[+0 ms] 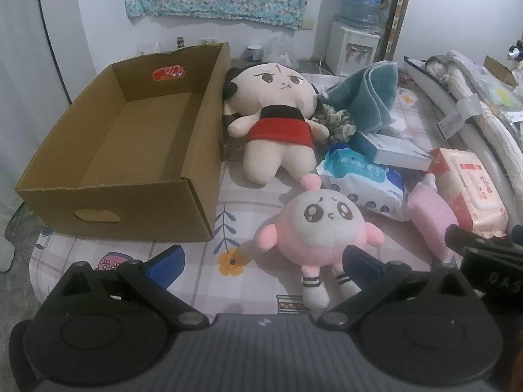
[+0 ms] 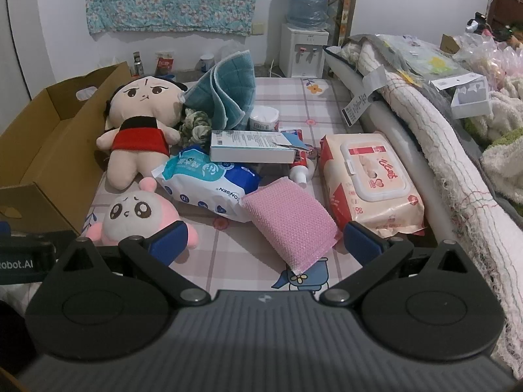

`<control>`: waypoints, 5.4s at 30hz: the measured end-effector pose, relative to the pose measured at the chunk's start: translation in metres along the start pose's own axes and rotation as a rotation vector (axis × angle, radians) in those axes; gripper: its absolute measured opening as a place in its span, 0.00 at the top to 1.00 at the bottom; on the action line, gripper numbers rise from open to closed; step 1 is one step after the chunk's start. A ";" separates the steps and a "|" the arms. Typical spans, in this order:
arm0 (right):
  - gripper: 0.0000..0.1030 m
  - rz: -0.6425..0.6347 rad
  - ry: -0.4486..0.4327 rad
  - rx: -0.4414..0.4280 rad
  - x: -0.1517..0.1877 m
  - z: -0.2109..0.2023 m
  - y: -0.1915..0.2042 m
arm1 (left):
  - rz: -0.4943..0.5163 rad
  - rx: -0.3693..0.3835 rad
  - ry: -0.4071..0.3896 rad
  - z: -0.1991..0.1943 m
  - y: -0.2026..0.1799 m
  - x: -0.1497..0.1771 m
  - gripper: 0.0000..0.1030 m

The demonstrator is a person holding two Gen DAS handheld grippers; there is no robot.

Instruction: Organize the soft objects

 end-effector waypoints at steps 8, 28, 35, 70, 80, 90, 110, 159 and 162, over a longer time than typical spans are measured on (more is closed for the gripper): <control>0.01 0.000 0.000 0.000 0.001 0.000 0.000 | 0.000 -0.003 0.004 0.000 0.002 0.001 0.00; 0.01 0.011 0.013 0.003 0.004 0.007 -0.004 | -0.006 -0.013 0.027 0.008 0.003 0.003 0.00; 0.01 0.025 0.029 0.011 0.007 0.014 -0.008 | -0.004 -0.014 0.038 0.015 0.003 0.005 0.00; 0.01 0.089 0.034 -0.104 0.015 0.083 -0.060 | 0.184 0.238 0.149 0.114 -0.051 0.002 0.06; 0.01 -0.185 0.149 -0.220 0.015 0.133 -0.036 | 0.145 0.243 0.142 0.100 -0.033 0.008 0.09; 0.04 -0.176 0.318 -0.238 0.028 0.156 -0.028 | 0.116 0.250 0.136 0.098 -0.024 0.014 0.09; 0.03 -0.087 0.312 -0.207 0.051 0.139 -0.022 | 0.135 0.219 0.137 0.099 -0.030 0.013 0.09; 0.27 -0.073 -0.107 -0.446 -0.085 -0.021 0.040 | 0.066 0.200 -0.219 -0.045 0.010 -0.055 0.12; 0.27 -0.078 -0.113 -0.545 -0.112 -0.018 0.075 | 0.037 0.144 -0.252 -0.054 0.039 -0.071 0.12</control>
Point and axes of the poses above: each gripper's, at about its wrist camera, not at the fingertips, and z roughly the way its jaws point, y to its left, x to its underside, the point moved 4 cm from there along z, roughly the way its jaws point, and after that the axes turned 12 degrees about -y, right-handed, at the moved point
